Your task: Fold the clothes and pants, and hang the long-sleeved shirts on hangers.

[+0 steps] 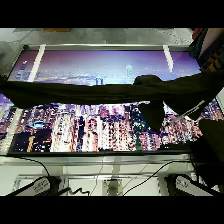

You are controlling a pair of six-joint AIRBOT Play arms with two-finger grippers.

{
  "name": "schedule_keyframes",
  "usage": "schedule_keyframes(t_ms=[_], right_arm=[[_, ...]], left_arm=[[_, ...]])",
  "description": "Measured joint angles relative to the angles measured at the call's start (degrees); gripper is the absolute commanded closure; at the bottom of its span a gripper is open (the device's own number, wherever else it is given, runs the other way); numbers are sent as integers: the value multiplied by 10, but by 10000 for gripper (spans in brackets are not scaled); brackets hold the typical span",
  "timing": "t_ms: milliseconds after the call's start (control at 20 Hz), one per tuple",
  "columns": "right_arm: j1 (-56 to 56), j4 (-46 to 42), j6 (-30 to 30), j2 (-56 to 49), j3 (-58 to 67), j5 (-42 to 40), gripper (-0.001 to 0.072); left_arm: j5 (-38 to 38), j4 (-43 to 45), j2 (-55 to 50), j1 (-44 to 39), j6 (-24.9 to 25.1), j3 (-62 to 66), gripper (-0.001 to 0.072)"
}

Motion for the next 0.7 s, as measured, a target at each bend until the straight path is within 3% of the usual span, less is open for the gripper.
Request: schedule_keyframes(t_ms=[400, 500, 700], right_arm=[[-2, -15, -29, 99, -111, 80, 680], [-2, -19, -32, 134, -176, 103, 680], [-2, -22, -43, 190, -324, 149, 680]], left_arm=[[-78, 138, 0, 2, -7, -2, 698], [-99, 155, 0, 1, 25, -18, 698], [-141, 169, 0, -3, 141, -84, 698]])
